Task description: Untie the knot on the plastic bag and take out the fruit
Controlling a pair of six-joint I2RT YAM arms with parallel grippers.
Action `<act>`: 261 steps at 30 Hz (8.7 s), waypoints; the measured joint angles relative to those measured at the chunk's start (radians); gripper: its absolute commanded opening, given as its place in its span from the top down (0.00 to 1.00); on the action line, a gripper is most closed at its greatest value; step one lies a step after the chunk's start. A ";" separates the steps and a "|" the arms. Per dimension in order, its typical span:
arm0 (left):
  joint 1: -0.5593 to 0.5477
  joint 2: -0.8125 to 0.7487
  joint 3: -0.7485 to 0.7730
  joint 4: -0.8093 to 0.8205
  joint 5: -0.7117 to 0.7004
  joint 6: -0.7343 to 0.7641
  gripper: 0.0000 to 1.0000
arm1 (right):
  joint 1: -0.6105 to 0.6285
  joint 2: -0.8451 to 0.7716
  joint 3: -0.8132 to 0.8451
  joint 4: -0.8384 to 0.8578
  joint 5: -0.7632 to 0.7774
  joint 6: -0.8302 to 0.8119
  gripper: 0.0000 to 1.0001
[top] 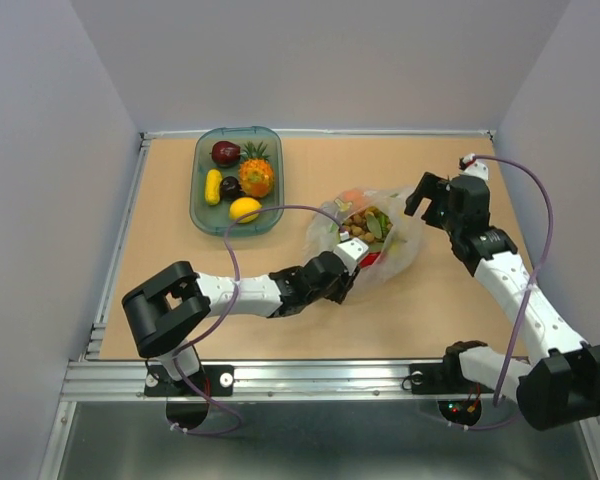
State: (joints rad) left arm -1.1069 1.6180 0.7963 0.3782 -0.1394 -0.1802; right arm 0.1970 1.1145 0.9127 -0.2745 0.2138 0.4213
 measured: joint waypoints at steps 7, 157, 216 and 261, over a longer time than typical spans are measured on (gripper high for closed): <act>0.000 0.001 0.038 0.005 -0.013 -0.021 0.57 | 0.008 -0.023 -0.121 -0.008 -0.065 0.036 0.08; 0.859 -0.092 0.296 -0.337 -0.275 0.037 0.48 | 0.008 -0.262 -0.414 0.060 -0.038 0.169 0.99; -0.011 0.359 0.572 -0.158 -0.329 -0.066 0.11 | 0.014 -0.352 -0.483 0.085 -0.038 0.143 0.99; 0.051 0.189 0.486 -0.043 -0.308 -0.045 0.97 | 0.014 -0.356 -0.491 0.103 -0.038 0.148 1.00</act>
State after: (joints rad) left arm -1.0557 1.8072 1.2827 0.3347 -0.4477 -0.2249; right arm 0.2111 0.7589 0.4213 -0.1719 0.1757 0.5690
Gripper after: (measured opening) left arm 0.793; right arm 0.013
